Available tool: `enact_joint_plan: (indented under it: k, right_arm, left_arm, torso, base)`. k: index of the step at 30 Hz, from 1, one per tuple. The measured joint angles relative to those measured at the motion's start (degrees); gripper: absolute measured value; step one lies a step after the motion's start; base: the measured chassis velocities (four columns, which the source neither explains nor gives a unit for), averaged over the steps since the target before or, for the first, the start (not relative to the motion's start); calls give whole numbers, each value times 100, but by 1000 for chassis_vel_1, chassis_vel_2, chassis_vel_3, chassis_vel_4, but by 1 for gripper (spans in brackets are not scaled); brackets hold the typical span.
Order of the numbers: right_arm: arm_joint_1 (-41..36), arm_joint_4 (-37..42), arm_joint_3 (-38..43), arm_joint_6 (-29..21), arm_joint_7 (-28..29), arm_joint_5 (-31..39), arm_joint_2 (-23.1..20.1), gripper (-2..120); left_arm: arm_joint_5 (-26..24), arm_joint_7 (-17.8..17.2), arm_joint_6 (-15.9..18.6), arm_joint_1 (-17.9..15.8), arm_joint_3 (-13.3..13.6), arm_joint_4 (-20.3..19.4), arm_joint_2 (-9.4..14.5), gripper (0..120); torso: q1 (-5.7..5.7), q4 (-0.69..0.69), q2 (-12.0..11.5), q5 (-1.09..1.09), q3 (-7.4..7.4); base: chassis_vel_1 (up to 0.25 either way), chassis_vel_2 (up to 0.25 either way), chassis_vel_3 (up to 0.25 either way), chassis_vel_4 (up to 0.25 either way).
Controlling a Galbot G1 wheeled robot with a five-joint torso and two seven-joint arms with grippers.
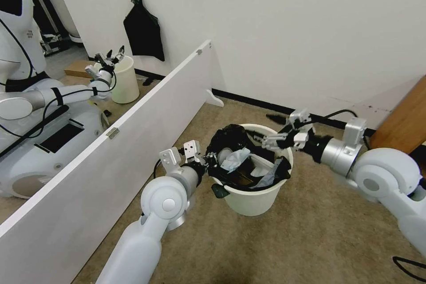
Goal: Pick up the trash bin, then pick up the garbage from the floor and place it into the trash bin.
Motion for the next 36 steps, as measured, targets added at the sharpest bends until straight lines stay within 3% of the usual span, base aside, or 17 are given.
enact_joint_plan:
  k: [5, 9, 14, 17, 22, 28, 31, 36]
  right_arm:
    - [-18, 13, 273, 410, 181, -434, 194, 100]
    - [-54, 109, 477, 482, 689, -589, 411, 100]
    - [-79, 210, 624, 361, 1544, -816, 655, 100]
    - [-122, 244, 608, 304, 2493, -864, 889, 100]
    - [-205, 266, 653, 308, 3180, -969, 1158, 100]
    - [-260, 265, 818, 307, 3349, -1228, 1389, 100]
    - [-275, 236, 871, 316, 3278, -1400, 1484, 100]
    - [-279, 207, 860, 365, 3172, -1540, 1557, 100]
  left_arm:
    - [171, 55, -3, 14, -165, -43, 19, 4]
    - [427, 180, -9, -9, -382, -73, 53, 4]
    - [576, 246, -11, -87, -645, -117, 97, 4]
    - [750, 406, -11, -126, -811, -156, 179, 4]
    - [1019, 597, -43, -146, -883, -175, 203, 4]
    - [1437, 912, -107, -144, -892, -159, 250, 4]
    - [1930, 1317, -210, -149, -903, -95, 274, 4]
    - [2245, 1616, -333, -166, -907, -47, 305, 4]
  torso:
    - [0, 0, 0, 0, 0]
    - [0, 0, 0, 0, 0]
    - [0, 0, 0, 0, 0]
    - [0, 1, 0, 0, 0]
    - [0, 0, 0, 0, 0]
    - [0, 0, 0, 0, 0]
    - [0, 0, 0, 0, 0]
    - [0, 0, 0, 0, 0]
  base:
    - [0, 0, 0, 0]
    - [0, 0, 0, 0]
    - [0, 0, 0, 0]
    - [0, 0, 0, 0]
    - [0, 0, 0, 0]
    - [0, 0, 0, 0]
    - [0, 0, 0, 0]
    - [0, 0, 0, 0]
